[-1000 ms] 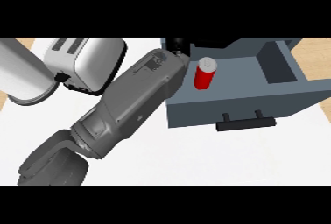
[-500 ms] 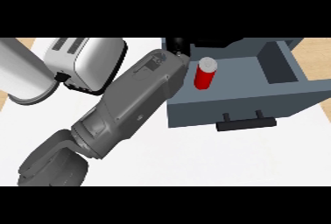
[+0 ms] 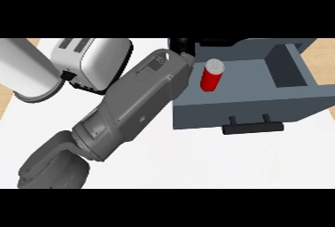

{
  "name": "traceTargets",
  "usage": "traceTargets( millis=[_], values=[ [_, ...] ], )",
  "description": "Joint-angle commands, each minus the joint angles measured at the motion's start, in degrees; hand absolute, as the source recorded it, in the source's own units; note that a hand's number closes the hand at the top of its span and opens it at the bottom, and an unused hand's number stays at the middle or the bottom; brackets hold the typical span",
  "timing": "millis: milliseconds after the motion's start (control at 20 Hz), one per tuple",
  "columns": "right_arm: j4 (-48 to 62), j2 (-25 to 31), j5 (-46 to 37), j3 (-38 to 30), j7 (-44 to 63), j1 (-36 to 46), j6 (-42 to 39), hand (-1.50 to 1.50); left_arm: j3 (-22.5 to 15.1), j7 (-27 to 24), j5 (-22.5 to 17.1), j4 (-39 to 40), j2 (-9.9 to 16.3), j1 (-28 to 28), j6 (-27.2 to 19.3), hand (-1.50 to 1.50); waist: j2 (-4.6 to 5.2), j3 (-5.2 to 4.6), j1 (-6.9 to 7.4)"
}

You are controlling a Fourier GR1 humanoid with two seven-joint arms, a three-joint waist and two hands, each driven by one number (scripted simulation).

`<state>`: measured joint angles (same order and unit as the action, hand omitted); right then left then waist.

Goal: Pick up the can, place it into the drawer and close the drawer

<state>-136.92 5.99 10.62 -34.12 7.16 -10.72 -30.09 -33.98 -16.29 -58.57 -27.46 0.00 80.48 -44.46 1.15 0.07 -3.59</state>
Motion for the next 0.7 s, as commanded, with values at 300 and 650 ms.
traceTargets(
  millis=[300, 650],
  values=[
    [1.2, -0.6, -30.3, 16.1, -2.0, 9.6, 3.0, -1.5, -0.3, -0.9, -2.1, -1.8, 0.0, -0.5, -0.4, -1.5, -0.26, -0.07, 3.09],
    [15.1, -0.6, -49.4, 26.3, -6.4, 18.9, 11.7, -1.5, 0.6, 3.1, -0.2, -1.2, 0.0, 1.8, -0.9, -1.5, -0.73, -0.06, 4.65]
  ],
)
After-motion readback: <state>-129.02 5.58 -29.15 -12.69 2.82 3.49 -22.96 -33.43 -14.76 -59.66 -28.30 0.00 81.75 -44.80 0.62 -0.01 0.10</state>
